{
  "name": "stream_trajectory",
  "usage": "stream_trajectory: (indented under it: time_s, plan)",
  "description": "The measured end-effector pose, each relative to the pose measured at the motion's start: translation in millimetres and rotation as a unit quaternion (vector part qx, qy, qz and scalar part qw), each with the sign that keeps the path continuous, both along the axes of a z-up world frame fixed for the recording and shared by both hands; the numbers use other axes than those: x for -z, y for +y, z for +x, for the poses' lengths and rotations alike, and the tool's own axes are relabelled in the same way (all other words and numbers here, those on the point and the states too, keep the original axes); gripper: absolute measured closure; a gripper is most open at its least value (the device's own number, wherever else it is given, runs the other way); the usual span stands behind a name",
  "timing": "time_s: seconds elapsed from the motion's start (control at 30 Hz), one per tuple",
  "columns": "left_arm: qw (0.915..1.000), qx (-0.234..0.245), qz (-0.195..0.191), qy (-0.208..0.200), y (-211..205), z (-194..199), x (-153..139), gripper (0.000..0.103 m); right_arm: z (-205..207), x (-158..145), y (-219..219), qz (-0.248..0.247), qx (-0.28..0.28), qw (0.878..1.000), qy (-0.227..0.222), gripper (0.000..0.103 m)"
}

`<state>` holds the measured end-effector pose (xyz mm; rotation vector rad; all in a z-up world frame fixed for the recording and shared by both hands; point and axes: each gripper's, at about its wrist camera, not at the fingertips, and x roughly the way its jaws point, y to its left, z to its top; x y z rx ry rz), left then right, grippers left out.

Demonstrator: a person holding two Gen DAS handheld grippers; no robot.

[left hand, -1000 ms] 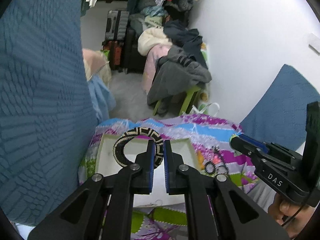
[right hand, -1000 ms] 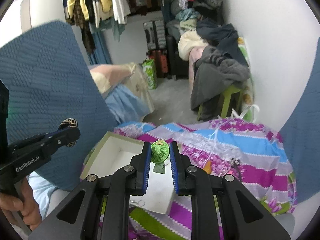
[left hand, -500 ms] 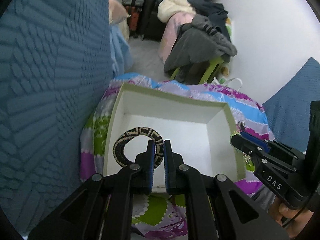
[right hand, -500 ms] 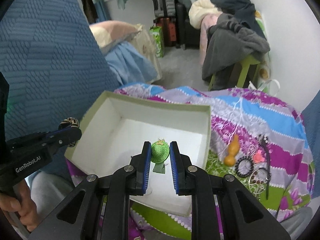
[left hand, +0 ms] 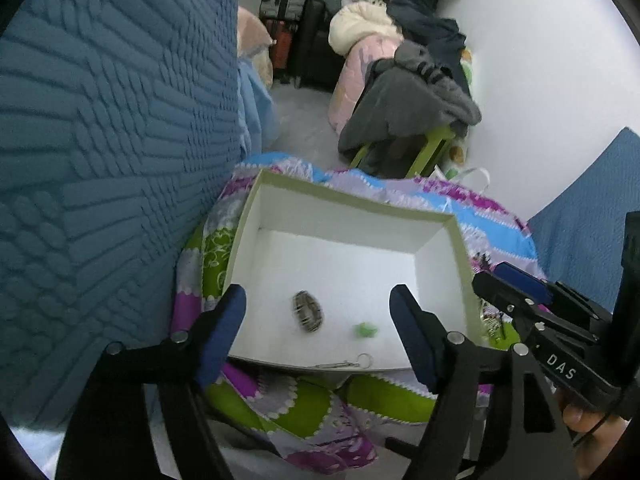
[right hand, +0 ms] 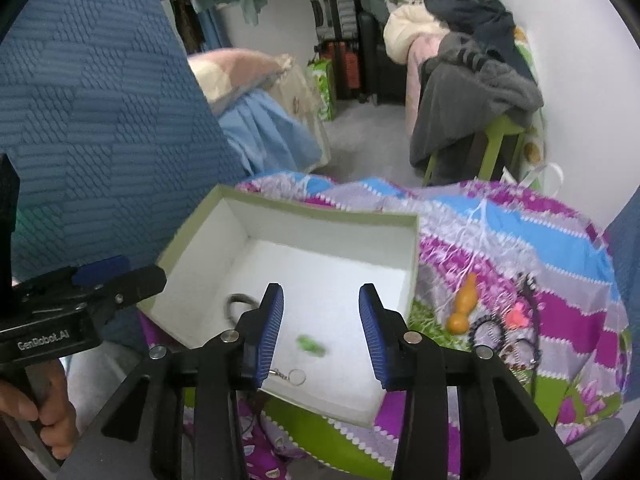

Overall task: Organize jewelry
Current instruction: 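Lift both open tools out of the box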

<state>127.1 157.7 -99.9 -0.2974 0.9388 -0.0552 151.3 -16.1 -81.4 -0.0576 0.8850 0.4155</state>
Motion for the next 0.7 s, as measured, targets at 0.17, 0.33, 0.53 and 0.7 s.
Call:
stream_trajectory:
  time_s: [0.17, 0.33, 0.53, 0.7]
  plan:
    - [0.9993, 0.001, 0.018, -0.032, -14, -13, -32, 0.025, -16, -41, -18, 0.021, -0.003, 0.999, -0.043, 0.055]
    - [0.9977, 0.000, 0.018, -0.065, -29, -23, -63, 0.025, -30, -75, -37, 0.028, -0.002, 0.996, -0.082, 0.054]
    - [0.9944, -0.002, 0.020, -0.104, -48, -38, -93, 0.025, -44, -99, -64, 0.032, 0.004, 0.993, -0.113, 0.052]
    - [0.9916, 0.000, 0.017, -0.128, -66, -48, -106, 0.025, -51, -103, -85, 0.030, 0.011, 0.992, -0.122, 0.052]
